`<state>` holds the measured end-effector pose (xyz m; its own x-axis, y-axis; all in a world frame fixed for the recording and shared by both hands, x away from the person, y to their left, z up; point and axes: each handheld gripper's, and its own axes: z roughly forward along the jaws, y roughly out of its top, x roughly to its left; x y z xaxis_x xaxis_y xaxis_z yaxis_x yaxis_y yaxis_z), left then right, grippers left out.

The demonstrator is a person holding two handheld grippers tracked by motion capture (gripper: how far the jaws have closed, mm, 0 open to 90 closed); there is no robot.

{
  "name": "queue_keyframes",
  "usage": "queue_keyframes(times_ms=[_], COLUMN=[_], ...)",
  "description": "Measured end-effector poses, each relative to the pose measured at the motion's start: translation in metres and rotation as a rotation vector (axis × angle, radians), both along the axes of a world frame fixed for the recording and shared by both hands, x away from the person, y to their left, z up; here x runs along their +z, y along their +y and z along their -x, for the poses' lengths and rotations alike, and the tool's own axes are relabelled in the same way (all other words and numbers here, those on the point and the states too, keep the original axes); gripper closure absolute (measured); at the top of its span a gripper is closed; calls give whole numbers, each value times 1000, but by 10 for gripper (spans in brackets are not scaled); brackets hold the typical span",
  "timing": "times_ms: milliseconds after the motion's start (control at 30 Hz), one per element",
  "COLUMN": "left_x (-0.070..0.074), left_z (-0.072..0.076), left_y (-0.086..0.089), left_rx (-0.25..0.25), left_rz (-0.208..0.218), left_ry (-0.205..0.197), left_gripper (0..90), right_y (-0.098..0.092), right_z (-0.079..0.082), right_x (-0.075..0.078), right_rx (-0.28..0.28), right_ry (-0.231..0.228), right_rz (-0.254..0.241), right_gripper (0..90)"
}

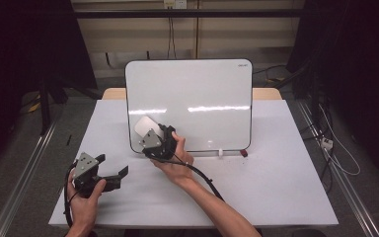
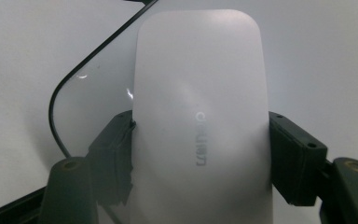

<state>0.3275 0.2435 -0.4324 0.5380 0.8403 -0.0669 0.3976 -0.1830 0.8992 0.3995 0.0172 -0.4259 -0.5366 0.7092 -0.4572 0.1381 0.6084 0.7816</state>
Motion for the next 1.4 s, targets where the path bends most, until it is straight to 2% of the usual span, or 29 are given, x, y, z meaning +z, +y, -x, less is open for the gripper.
queue_keyframes(times_ms=[67, 133, 167, 233, 467, 500, 667, 800, 900, 1033, 1167, 1400], left_x=[0, 0, 0, -1, -2, -1, -2, -1, -1, -1, -3, -2], left_z=[0, 0, 0, -1, -1, -1, -3, -3, -2, -2, -1, 2], left_y=[0, -1, -1, 0, 1, 2, -1, -2, -2, -1, 1, 0], left_rx=[1, -1, -1, -4, 1, -3, 0, -8, -2, -1, 3, 5], left_rz=[-14, -9, -9, -9, 0, -10, -4, -19, -9, -17, -13, -5], left_ry=[-4, 0, 0, 6, 9, 8, 6, 8, 3, 8, 19, 11], left_gripper=[52, 52, 52, 52, 52, 52, 52, 52, 52, 54, 56, 56], right_y=[-7, -14, -17, -26, -58, -63, -85, -97, -106, -121, -138, -160], right_z=[-2, -5, -6, -8, -6, -7, -2, 2, 4, 7, 6, 7], right_x=[3, 7, 8, 11, 29, 30, 29, 27, 28, 29, 32, 40], right_rx=[10, 17, 8, 8, 6, -1, -28, -44, -56, -81, -106, -128], right_ry=[46, 85, 81, 103, 108, 111, 79, 78, 72, 57, 54, 72], right_rz=[-53, -100, -105, -148, -229, -236, -222, -216, -218, -214, -202, -226], right_gripper=[320, 321, 321, 320, 320, 320, 320, 320, 320, 320, 320, 320])
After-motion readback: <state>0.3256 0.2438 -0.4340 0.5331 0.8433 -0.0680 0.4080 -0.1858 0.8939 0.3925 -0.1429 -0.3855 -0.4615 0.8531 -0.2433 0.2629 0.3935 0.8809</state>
